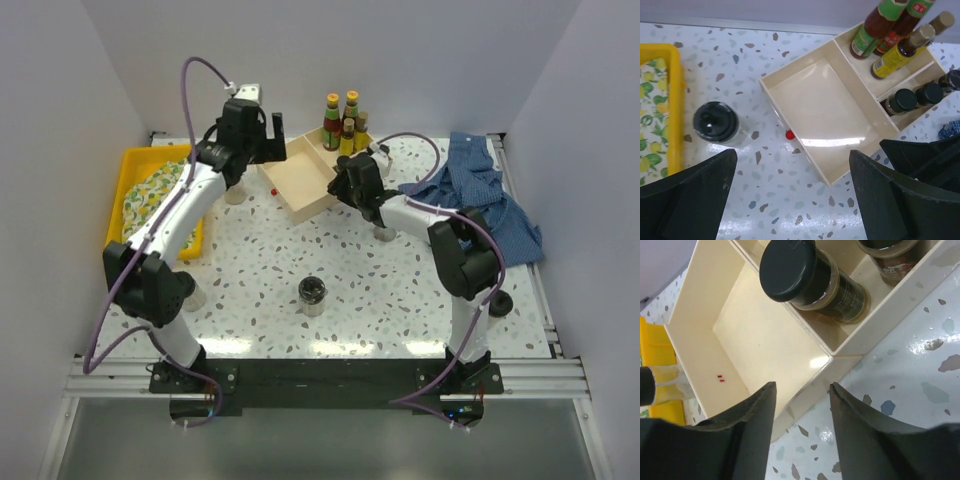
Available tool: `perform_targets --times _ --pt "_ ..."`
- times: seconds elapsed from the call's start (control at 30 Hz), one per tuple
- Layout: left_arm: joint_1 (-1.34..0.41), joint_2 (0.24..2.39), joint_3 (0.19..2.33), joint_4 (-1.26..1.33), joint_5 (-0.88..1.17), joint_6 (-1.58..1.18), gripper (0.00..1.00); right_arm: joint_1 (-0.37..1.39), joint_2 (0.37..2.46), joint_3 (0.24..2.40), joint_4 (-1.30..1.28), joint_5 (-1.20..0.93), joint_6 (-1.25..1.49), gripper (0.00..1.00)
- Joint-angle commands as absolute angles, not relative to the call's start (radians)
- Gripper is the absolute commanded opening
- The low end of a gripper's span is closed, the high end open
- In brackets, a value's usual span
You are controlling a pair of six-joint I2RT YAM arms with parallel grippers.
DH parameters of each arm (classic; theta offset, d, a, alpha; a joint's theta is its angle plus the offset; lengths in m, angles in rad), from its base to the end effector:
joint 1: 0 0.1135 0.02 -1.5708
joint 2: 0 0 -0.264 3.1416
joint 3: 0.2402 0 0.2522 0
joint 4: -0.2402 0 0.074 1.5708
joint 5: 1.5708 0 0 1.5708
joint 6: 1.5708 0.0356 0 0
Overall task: Organize the condiment bottles
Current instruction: Move the storage box to the center of the board, then pick up the bottle from the center of the board.
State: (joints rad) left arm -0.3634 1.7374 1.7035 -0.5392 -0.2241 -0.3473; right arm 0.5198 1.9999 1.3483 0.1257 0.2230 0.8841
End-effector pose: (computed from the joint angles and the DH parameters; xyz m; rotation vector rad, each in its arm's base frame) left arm 0.3785 -0.1355 0.3666 -0.1134 2.1301 -0.1790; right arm 0.3988 0.2192 0.1981 0.5229 2.0778 0.6122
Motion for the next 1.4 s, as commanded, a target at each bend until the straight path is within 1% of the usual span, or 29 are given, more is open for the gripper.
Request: perform_targets --times 0.0,0.03,0.1,0.13,0.17,0.2,0.23,0.3,0.4,0.53,0.57,0.67,0.87,1.0,1.17,1.23,1.27,1.3,1.37 --pt "-0.284 1.582 1.599 -0.543 -0.327 -0.308 1.00 0.515 1.815 1.339 0.080 0.147 0.827 0.63" --pt "-0.272 1.568 1.568 -0.543 -0.322 -0.296 1.00 0.515 1.789 1.309 0.077 0.126 0.815 0.74" --pt "-0.223 1.554 1.551 -0.546 -0.315 -0.279 1.00 0.515 1.732 1.279 0.060 0.074 0.795 0.82" --pt "-0.206 1.555 1.543 -0.554 -0.299 -0.267 1.00 0.517 1.677 1.255 0.055 0.054 0.757 0.89" --pt "-0.163 1.569 1.546 -0.560 -0.279 -0.261 1.00 0.517 1.646 1.247 0.054 0.002 0.727 0.93" --pt "-0.138 1.581 1.551 -0.567 -0.252 -0.256 0.99 0.517 1.619 1.246 0.022 -0.021 0.691 0.99" --pt "-0.120 1.592 1.563 -0.580 -0.212 -0.244 0.98 0.515 1.567 1.258 0.000 -0.035 0.625 0.98" --pt "-0.101 1.621 1.568 -0.578 -0.230 -0.226 0.98 0.515 1.520 1.282 -0.152 -0.061 0.560 0.99" --pt "-0.100 1.641 1.552 -0.526 -0.212 -0.189 1.00 0.515 1.399 1.302 -0.264 -0.072 0.465 0.98" --pt "-0.100 1.672 1.537 -0.439 -0.109 -0.155 1.00 0.515 1.226 1.212 -0.287 -0.042 0.428 0.99" --pt "-0.101 1.696 1.545 -0.434 -0.098 -0.150 1.00 0.515 1.157 1.194 -0.287 -0.037 0.428 0.99" --pt "-0.100 1.745 1.572 -0.434 -0.092 -0.143 1.00 0.517 1.053 1.129 -0.291 -0.031 0.426 0.98" --pt "-0.101 1.811 1.583 -0.413 -0.037 -0.132 1.00 0.517 0.962 1.059 -0.298 -0.003 0.416 0.98" --pt "-0.101 1.873 1.618 -0.417 -0.090 -0.127 0.95 0.517 0.946 1.055 -0.304 0.015 0.388 0.99" --pt "-0.100 1.959 1.677 -0.426 -0.110 -0.115 0.93 0.517 0.934 1.055 -0.316 0.032 0.370 0.99" --pt "-0.101 1.986 1.697 -0.425 -0.132 -0.112 0.90 0.517 0.925 1.048 -0.316 0.032 0.365 0.99" --pt "-0.101 1.996 1.703 -0.425 -0.130 -0.106 0.81 0.517 0.919 1.045 -0.318 0.035 0.362 0.99" --pt "-0.100 2.003 1.713 -0.426 -0.127 -0.094 0.77 0.517 0.917 1.042 -0.319 0.040 0.356 0.99" --pt "-0.100 2.014 1.713 -0.423 -0.127 -0.086 0.72 0.517 0.904 1.040 -0.340 0.060 0.347 0.99"
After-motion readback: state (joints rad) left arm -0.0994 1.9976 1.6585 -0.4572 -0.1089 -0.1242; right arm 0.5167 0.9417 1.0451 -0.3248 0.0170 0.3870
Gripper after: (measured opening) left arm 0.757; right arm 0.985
